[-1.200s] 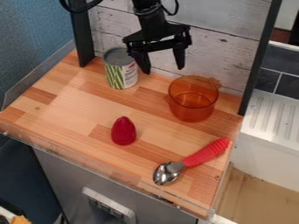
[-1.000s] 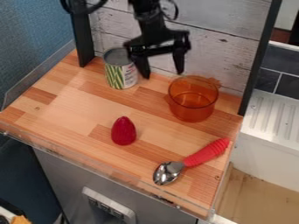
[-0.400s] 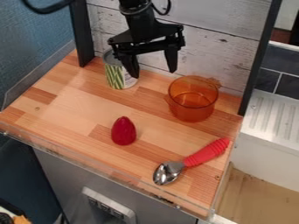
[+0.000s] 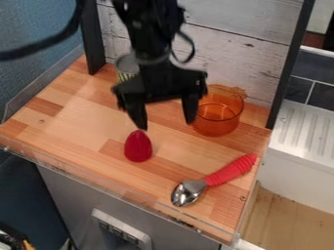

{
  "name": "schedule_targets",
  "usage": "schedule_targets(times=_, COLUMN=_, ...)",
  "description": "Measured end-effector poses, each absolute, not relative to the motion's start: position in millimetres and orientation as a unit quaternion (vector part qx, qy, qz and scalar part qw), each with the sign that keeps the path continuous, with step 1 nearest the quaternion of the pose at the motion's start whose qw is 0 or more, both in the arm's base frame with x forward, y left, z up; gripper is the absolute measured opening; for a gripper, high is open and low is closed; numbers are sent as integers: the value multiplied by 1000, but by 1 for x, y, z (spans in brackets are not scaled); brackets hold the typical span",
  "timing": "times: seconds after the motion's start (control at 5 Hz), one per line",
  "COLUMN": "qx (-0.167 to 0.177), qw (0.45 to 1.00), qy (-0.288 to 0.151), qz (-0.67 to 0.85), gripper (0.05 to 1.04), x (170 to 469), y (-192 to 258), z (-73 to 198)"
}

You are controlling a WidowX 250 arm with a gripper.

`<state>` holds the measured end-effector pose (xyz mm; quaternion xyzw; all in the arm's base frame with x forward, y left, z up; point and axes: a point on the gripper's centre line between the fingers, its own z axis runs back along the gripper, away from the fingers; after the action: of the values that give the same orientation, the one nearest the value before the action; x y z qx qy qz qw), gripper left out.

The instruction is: Pick up the red object and place to the left of the counter

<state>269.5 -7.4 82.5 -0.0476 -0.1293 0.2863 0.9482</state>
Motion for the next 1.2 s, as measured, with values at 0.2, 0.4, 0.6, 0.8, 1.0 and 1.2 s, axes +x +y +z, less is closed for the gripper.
schedule_targets(times=0.2, qx=-47, qw=928, qy=-144, qz=340, gripper=1001, x=251, y=-3, z=70)
schedule_targets(times=0.4, qx=-40, qw=920, qy=-137, qz=366, gripper=1001, x=254, y=3, z=49)
schedule_targets(times=0.6, qx=-29, qw=916, qy=-126, qz=379, gripper=1001, x=257, y=6, z=33)
schedule_targets(times=0.8, qx=-20, qw=912, qy=-126, qz=391, gripper=1001, x=267, y=9, z=25)
schedule_targets(times=1.0, qx=-6, qw=903, qy=-128, qz=410, gripper=1001, x=270, y=17, z=19)
schedule_targets(times=1.2, qx=9, qw=898, qy=-131, qz=421, gripper=1001, x=279, y=26, z=15)
